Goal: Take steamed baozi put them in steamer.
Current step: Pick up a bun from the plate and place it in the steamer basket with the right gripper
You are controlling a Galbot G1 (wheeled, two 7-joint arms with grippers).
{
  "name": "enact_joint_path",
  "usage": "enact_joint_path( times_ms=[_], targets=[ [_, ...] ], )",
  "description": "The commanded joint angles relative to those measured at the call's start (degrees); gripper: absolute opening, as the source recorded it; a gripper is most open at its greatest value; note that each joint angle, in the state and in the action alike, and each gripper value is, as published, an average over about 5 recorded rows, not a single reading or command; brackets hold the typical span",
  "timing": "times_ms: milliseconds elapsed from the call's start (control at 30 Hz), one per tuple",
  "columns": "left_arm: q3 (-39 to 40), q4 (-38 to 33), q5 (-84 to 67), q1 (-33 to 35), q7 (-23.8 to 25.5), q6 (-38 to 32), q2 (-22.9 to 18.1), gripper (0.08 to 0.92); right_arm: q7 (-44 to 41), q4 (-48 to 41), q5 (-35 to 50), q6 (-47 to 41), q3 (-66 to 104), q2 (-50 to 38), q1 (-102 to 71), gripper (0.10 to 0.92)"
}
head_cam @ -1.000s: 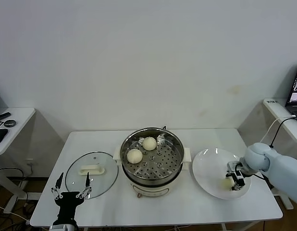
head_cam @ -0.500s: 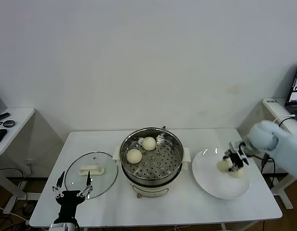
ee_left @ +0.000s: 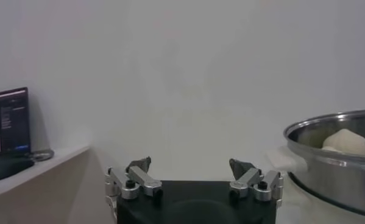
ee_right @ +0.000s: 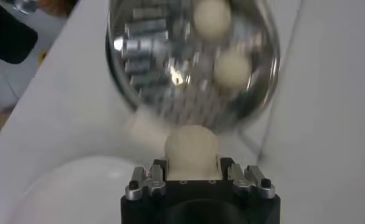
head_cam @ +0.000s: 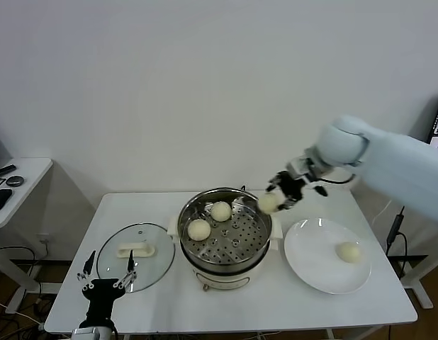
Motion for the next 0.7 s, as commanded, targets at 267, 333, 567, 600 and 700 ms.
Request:
enact_joint_path(
  times_ms=[267,333,567,600,700],
  targets=[
    [-0.6,-0.1,-0.6,0.3,0.0,0.4,0.0,0.823,3.8,-6.3,-7.7,25.3,-13.9,22.7,1.1,0.522],
    [-0.8,-0.4,-0.7,0.2,0.0,0.5,-0.1,0.823,4.0,-7.2,-11.0,27.8,-14.2,23.4,0.0,0.525],
    [-1.0,-0.5,-0.8,0.2,0.0,0.6,-0.4,0.823,4.6,-8.6,-21.4,35.3,-14.3,24.8,-1.5,0.524],
    [-1.1,-0.5,-0.8,0.1,-0.1,0.6,-0.4,0.823,4.8,-8.8,-22.8,36.1,-14.1,24.9,-1.6,0.524],
    [-1.2,-0.4,-0.8,0.2,-0.1,0.5,-0.5,0.823,5.4,-9.5,-25.7,38.0,-13.7,25.1,-2.3,0.525]
  ],
)
